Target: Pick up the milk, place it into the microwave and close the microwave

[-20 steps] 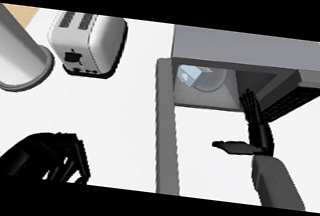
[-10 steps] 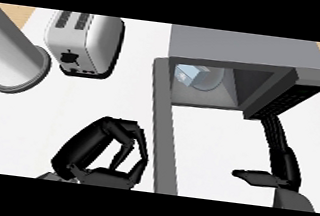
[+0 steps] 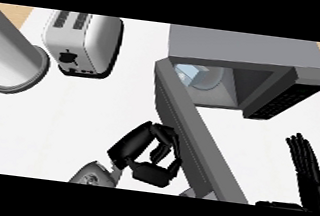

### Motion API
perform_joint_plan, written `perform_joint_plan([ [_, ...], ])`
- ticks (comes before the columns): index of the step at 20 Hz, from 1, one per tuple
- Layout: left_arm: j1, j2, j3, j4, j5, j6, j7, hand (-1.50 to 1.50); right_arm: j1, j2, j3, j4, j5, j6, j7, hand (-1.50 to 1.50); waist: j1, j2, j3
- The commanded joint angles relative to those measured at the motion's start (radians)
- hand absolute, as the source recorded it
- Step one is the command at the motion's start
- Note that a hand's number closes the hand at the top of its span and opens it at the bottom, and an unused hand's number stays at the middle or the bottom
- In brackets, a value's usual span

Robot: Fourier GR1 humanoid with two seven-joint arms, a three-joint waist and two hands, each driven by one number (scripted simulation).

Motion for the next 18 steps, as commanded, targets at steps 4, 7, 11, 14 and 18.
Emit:
perform_joint_plan([
  [4,-0.137,-0.003,-0.194,0.314,0.115,0.317,-0.225,1.5,0.082,-0.029,0.01,-0.203,-0.123,0.141,0.046,-1.5,-0.023,0.009,-0.001],
  [7,-0.201,-0.002,-0.244,0.367,0.207,0.39,-0.252,1.5,0.115,-0.007,0.035,-0.334,-0.187,0.154,0.131,-1.5,-0.041,0.01,-0.002],
  [11,-0.242,-0.002,-0.316,0.48,0.324,0.44,-0.311,1.5,0.146,-0.047,0.034,-0.434,-0.236,0.183,0.176,-1.5,-0.054,0.016,-0.002],
  [14,-0.346,-0.002,-0.33,0.506,0.427,0.414,-0.236,1.5,0.149,-0.04,0.062,-0.508,-0.251,0.169,0.24,-1.5,-0.075,0.02,-0.003],
  [18,-0.358,-0.002,-0.403,0.448,0.516,0.516,-0.304,1.5,0.145,-0.069,0.058,-0.558,-0.32,0.205,0.302,-1.5,-0.097,0.022,-0.004],
])
